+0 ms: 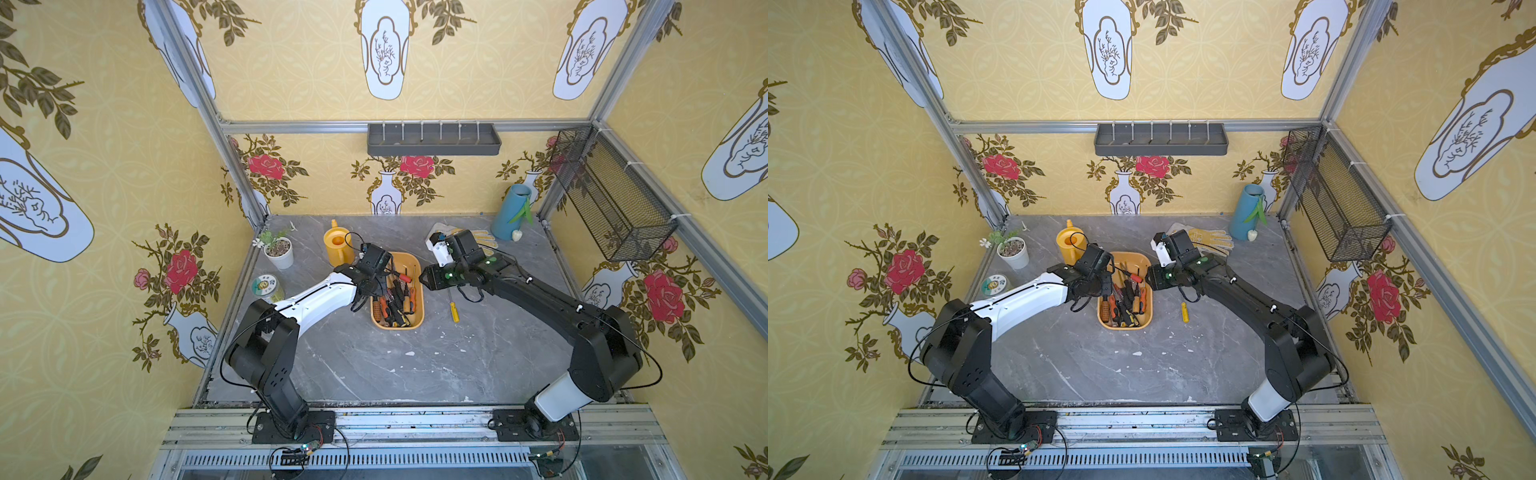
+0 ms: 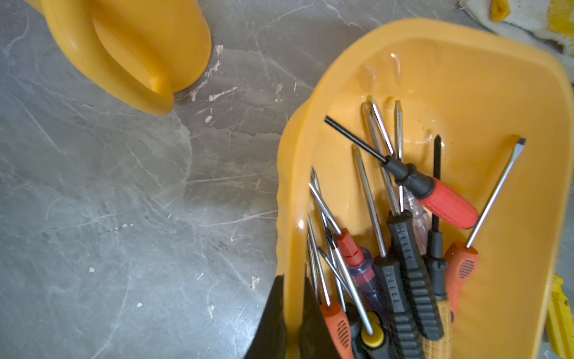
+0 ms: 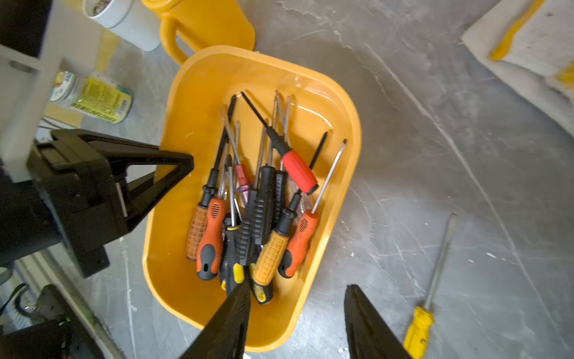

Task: Take out the screwdriver from the storage box
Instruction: Pick up the screwdriver from the storage box.

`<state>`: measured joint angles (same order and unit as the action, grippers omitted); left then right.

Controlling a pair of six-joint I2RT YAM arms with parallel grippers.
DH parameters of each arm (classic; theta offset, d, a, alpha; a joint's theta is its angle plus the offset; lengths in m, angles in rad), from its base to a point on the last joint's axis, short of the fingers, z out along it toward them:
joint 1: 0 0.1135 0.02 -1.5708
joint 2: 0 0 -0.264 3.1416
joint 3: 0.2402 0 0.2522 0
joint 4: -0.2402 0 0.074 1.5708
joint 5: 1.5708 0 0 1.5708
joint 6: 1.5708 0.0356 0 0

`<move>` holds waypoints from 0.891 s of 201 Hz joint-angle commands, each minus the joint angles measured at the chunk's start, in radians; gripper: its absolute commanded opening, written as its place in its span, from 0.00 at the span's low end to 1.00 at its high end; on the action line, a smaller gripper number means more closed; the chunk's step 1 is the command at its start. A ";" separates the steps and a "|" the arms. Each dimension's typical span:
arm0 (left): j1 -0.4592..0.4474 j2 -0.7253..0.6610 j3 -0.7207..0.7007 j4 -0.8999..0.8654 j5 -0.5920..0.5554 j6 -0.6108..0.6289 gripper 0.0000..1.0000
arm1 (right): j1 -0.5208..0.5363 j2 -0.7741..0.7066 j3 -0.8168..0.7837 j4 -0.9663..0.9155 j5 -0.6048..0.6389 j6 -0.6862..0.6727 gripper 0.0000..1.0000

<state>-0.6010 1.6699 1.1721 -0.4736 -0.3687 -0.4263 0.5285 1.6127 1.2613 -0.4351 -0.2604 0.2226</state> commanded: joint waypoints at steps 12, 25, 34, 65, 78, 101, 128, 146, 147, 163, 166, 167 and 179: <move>-0.001 -0.012 -0.002 0.044 0.016 0.026 0.00 | 0.022 0.055 0.029 0.050 -0.080 -0.044 0.53; 0.000 -0.015 -0.004 0.047 0.020 0.031 0.00 | 0.027 0.083 0.040 0.056 -0.092 -0.044 0.53; 0.000 -0.016 -0.004 0.047 0.024 0.034 0.00 | 0.032 0.100 0.050 0.055 -0.091 -0.044 0.53; -0.002 -0.021 -0.006 0.052 0.037 0.039 0.00 | 0.075 0.165 0.100 0.035 -0.037 -0.075 0.52; -0.002 -0.022 -0.008 0.056 0.042 0.040 0.00 | 0.083 0.184 0.113 0.036 -0.021 -0.082 0.52; -0.003 -0.020 -0.007 0.058 0.049 0.041 0.00 | 0.084 0.214 0.122 0.055 -0.007 -0.090 0.51; -0.005 -0.019 -0.006 0.058 0.053 0.046 0.00 | 0.070 0.248 0.123 0.077 -0.018 -0.119 0.51; -0.005 -0.023 -0.012 0.056 0.052 0.046 0.00 | 0.067 0.259 0.127 0.085 -0.010 -0.150 0.51; -0.005 -0.024 -0.013 0.057 0.051 0.046 0.00 | 0.067 0.259 0.127 0.086 -0.010 -0.151 0.51; -0.006 -0.025 -0.019 0.056 0.046 0.047 0.00 | 0.061 0.266 0.131 0.097 -0.015 -0.167 0.51; -0.006 -0.027 -0.019 0.055 0.045 0.047 0.00 | 0.060 0.269 0.133 0.097 -0.016 -0.172 0.51; -0.006 -0.027 -0.019 0.055 0.044 0.047 0.00 | 0.059 0.269 0.135 0.096 -0.017 -0.174 0.51; -0.006 -0.030 -0.022 0.054 0.039 0.048 0.00 | 0.053 0.282 0.149 0.095 -0.015 -0.186 0.51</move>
<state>-0.6067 1.6512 1.1561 -0.4725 -0.3325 -0.3882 0.5903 1.8774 1.3880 -0.3866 -0.2821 0.0841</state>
